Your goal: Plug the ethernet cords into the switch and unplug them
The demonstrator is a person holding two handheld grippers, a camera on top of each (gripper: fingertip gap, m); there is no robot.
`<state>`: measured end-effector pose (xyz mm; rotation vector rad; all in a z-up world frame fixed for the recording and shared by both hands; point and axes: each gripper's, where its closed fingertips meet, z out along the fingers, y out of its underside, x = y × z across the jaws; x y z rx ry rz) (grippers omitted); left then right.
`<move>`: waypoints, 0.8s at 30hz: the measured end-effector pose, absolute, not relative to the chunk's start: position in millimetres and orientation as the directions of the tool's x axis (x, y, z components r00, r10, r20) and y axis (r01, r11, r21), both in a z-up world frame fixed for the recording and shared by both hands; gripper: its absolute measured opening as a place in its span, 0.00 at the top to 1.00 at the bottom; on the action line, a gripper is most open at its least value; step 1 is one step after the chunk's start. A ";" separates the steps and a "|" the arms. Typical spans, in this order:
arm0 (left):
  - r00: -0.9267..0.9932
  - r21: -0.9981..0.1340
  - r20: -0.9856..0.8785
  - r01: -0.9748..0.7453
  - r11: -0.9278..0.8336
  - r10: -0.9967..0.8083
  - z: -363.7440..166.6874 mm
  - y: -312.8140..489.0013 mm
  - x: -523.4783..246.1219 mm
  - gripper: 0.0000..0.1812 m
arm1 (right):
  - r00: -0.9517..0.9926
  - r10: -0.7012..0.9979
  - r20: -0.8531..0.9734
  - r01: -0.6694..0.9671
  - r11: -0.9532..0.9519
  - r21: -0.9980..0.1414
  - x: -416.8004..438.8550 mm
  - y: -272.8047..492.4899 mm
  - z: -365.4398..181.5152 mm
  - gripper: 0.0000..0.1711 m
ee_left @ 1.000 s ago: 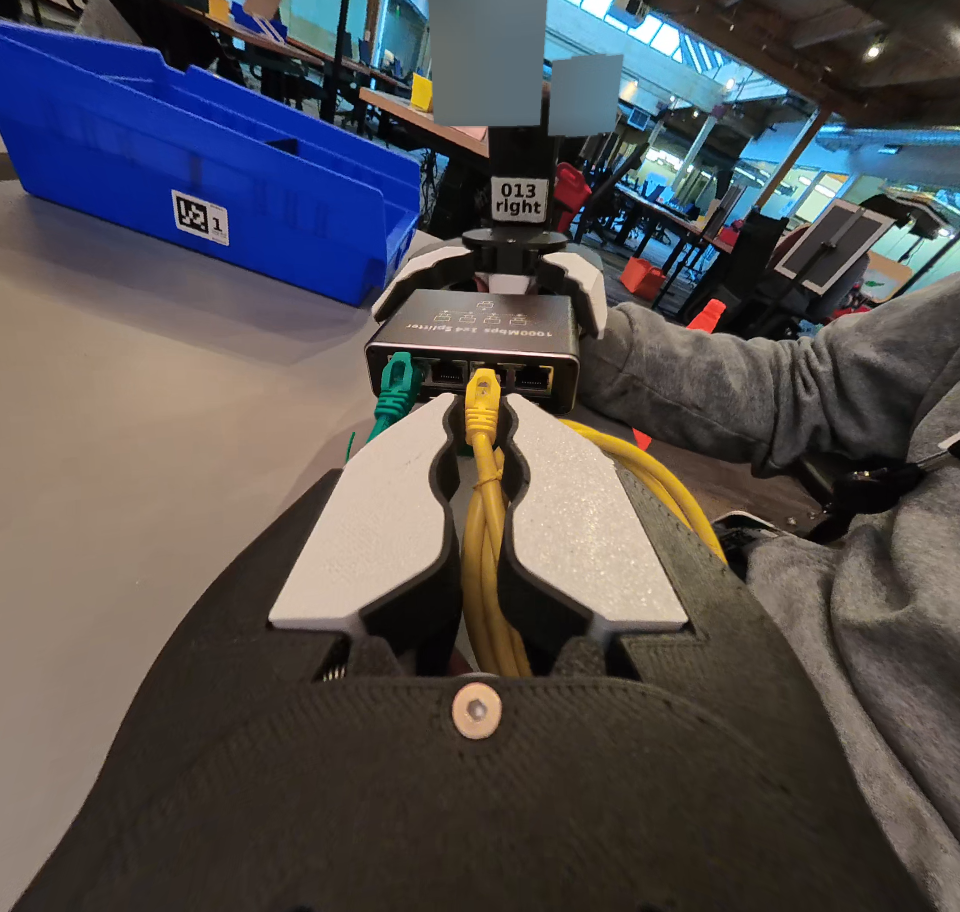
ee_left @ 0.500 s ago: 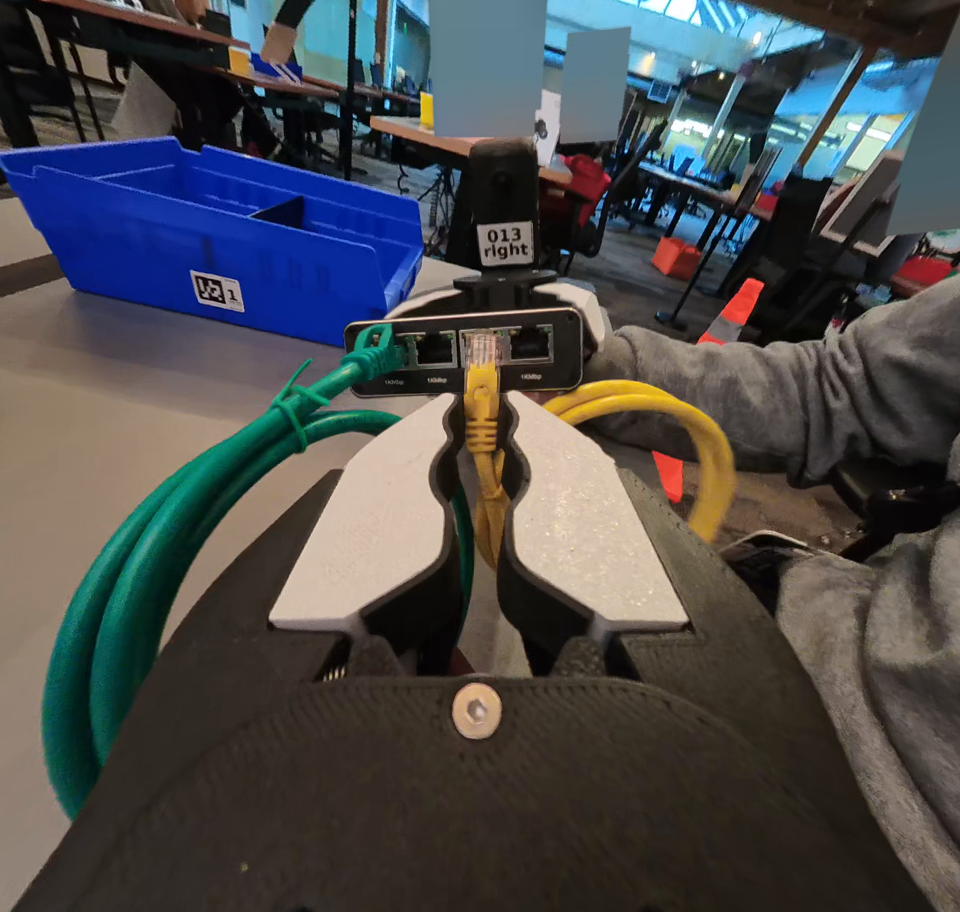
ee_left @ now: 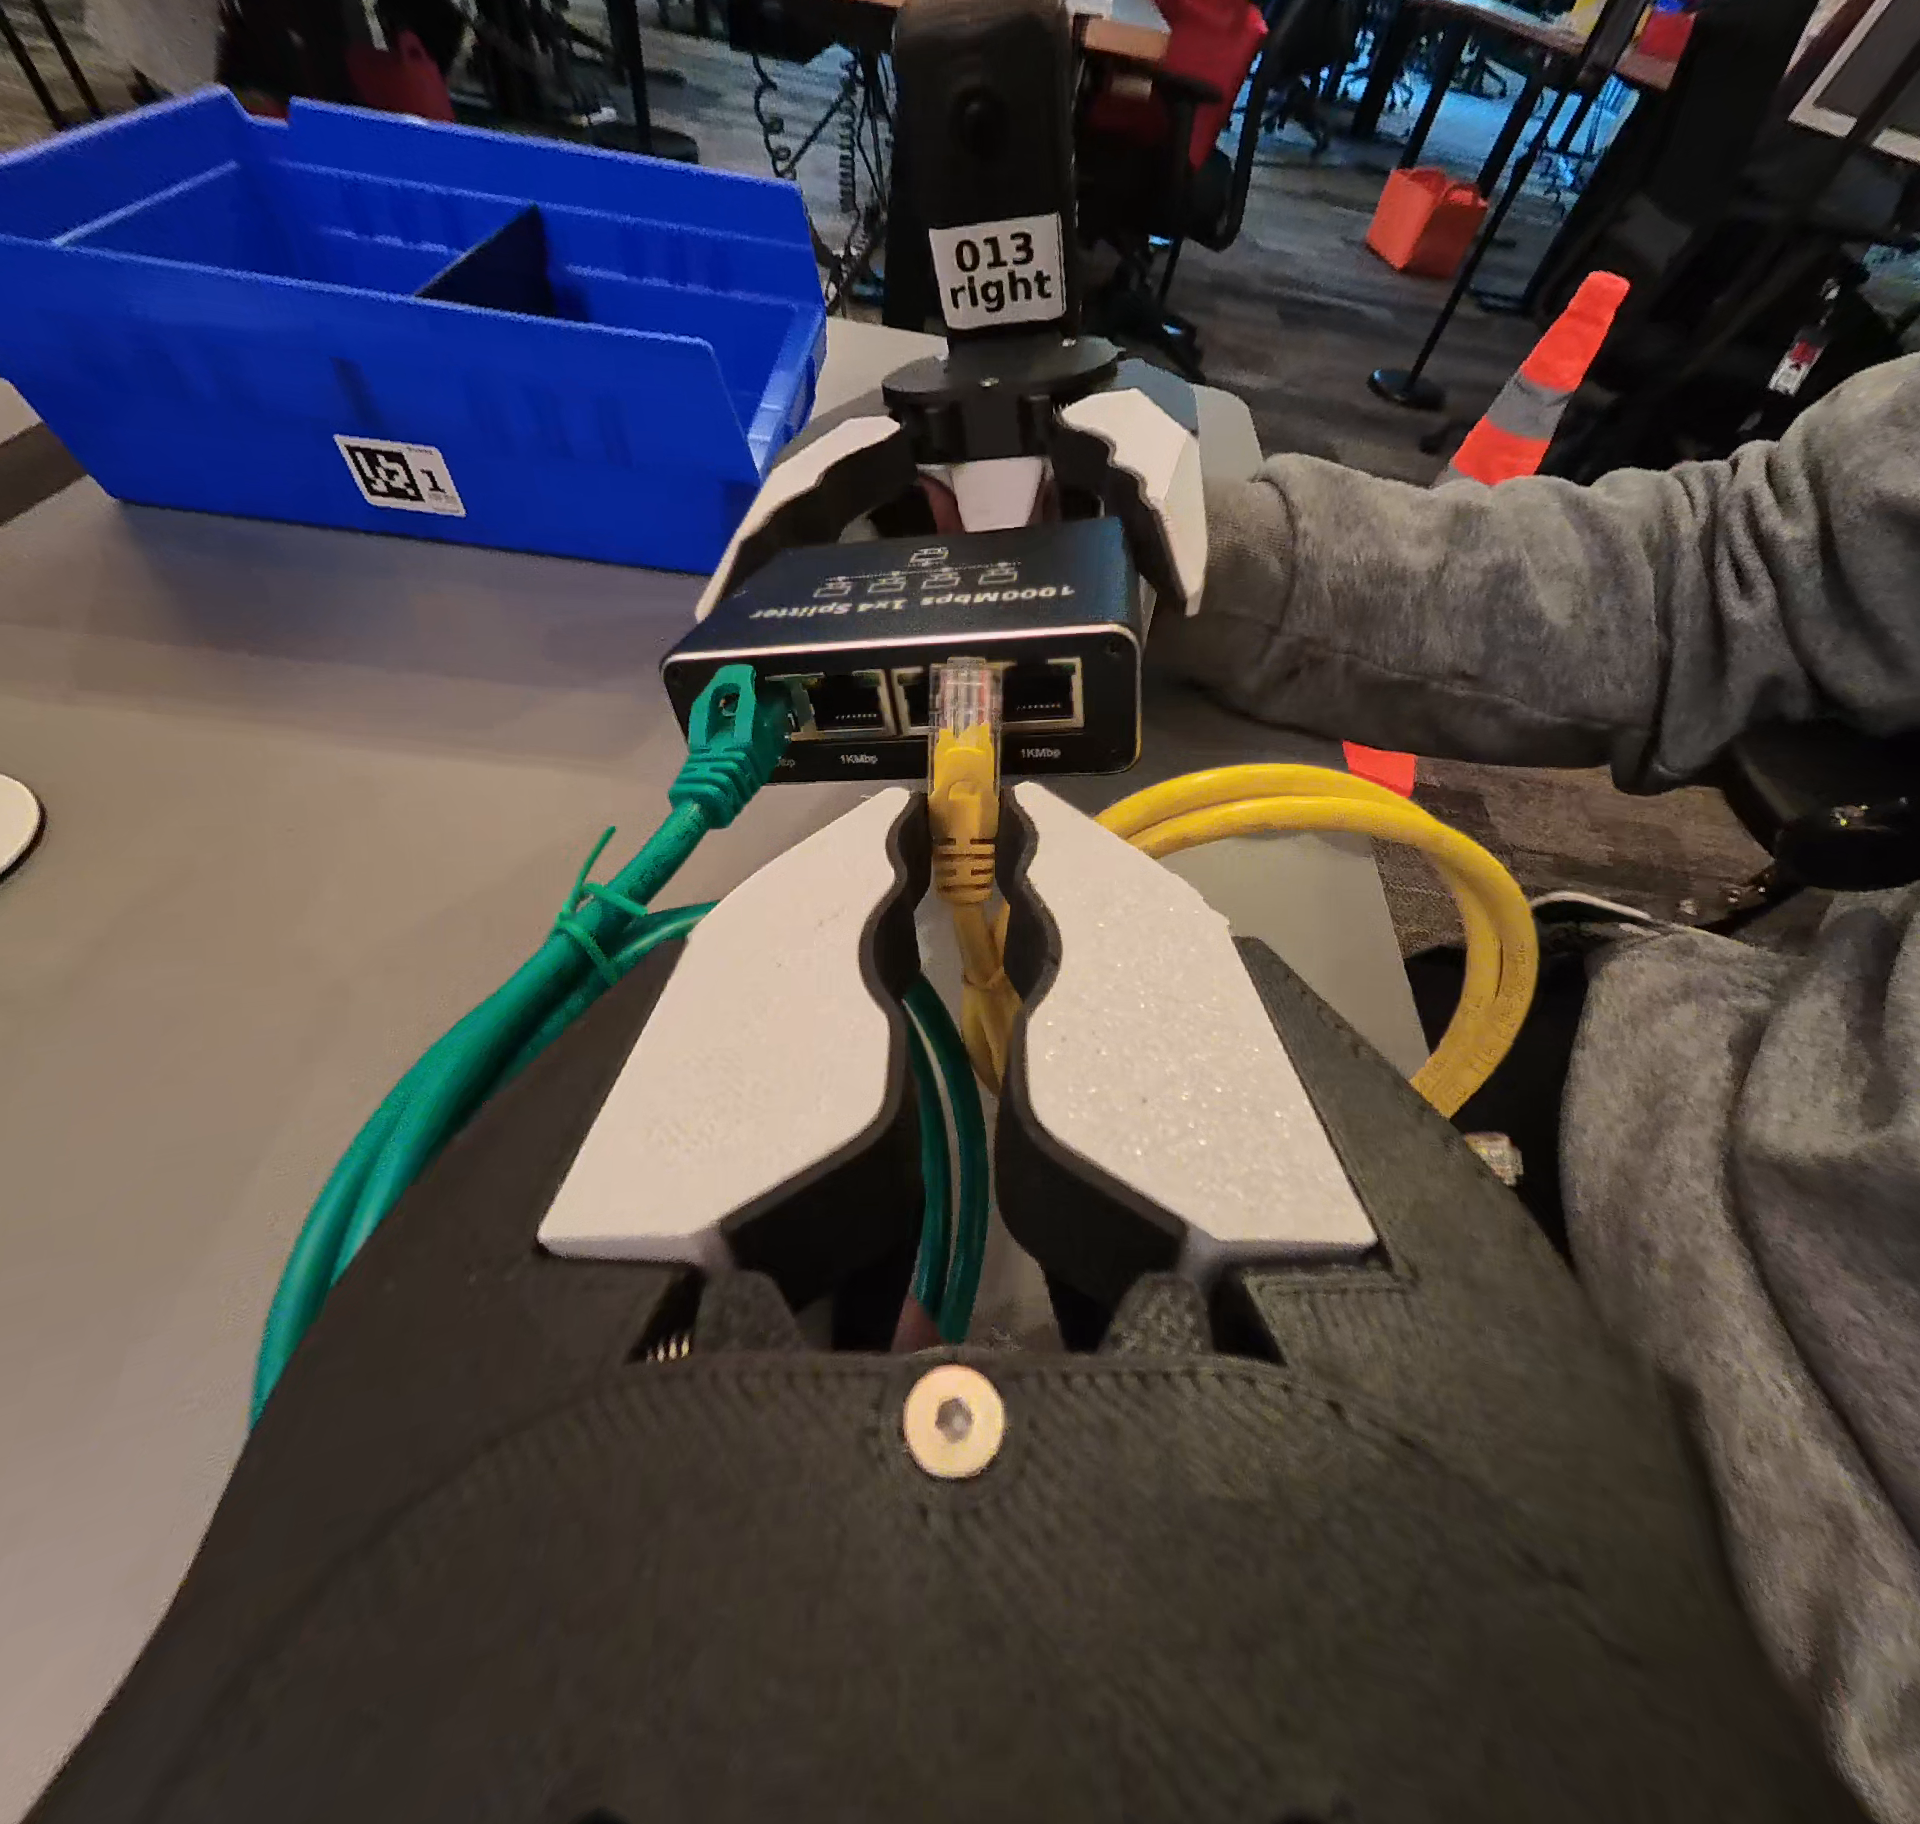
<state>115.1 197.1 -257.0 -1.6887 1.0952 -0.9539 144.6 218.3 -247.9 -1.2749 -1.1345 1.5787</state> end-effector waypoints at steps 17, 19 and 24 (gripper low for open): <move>0.273 -0.844 0.133 -0.473 -0.253 -0.953 -282.2 189.9 104.9 0.93 | -0.189 0.946 -0.264 -0.001 -0.269 -0.963 139.1 213.9 -257.5 0.43; 0.269 -0.817 0.132 -0.515 -0.258 -0.954 -284.5 188.6 103.3 0.93 | -0.187 0.949 -0.255 0.015 -0.257 -0.966 139.3 213.5 -259.6 0.43; 0.264 -0.734 0.142 -0.619 -0.280 -0.954 -290.3 186.7 97.9 0.94 | -0.184 0.955 -0.234 0.055 -0.227 -0.972 137.0 211.8 -265.7 0.43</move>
